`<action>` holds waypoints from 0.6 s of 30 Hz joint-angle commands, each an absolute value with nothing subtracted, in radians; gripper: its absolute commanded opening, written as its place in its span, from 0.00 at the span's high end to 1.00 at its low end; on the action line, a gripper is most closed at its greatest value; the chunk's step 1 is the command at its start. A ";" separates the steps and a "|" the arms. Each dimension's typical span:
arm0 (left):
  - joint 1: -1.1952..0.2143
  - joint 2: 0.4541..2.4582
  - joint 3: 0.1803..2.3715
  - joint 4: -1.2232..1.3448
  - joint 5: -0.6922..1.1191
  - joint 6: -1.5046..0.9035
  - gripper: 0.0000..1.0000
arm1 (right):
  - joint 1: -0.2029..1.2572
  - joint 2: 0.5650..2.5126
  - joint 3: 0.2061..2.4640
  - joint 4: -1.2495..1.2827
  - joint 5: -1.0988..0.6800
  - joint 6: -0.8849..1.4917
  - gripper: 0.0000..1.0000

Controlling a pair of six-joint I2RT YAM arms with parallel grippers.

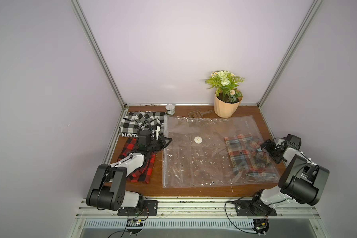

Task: Take the shirt out of the vacuum bag
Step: Adjust the vacuum bag at the center of the board.

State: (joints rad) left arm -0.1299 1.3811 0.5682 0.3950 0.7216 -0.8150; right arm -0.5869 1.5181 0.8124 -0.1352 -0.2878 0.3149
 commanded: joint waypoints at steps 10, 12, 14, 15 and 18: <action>-0.035 1.440 0.649 0.323 0.798 -0.752 0.95 | -0.597 1.679 1.016 -0.174 -0.413 0.200 0.08; -0.035 1.463 0.667 0.332 0.814 -0.758 0.95 | -0.598 1.705 1.035 -0.175 -0.426 0.191 0.09; -0.035 1.481 0.679 0.339 0.826 -0.765 0.95 | -0.598 1.727 1.050 -0.176 -0.420 0.186 0.10; -0.035 1.490 0.685 0.343 0.829 -0.767 0.95 | -0.603 1.743 1.060 -0.179 -0.426 0.180 0.10; -0.035 1.511 0.701 0.339 0.837 -0.764 0.95 | -0.611 1.788 1.088 -0.181 -0.448 0.171 0.12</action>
State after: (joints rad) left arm -0.0494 1.4967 0.6727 0.3252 0.8070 -0.7723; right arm -0.6003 1.7771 1.0489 -0.1627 -0.4023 0.2050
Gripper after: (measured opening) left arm 0.053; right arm 0.880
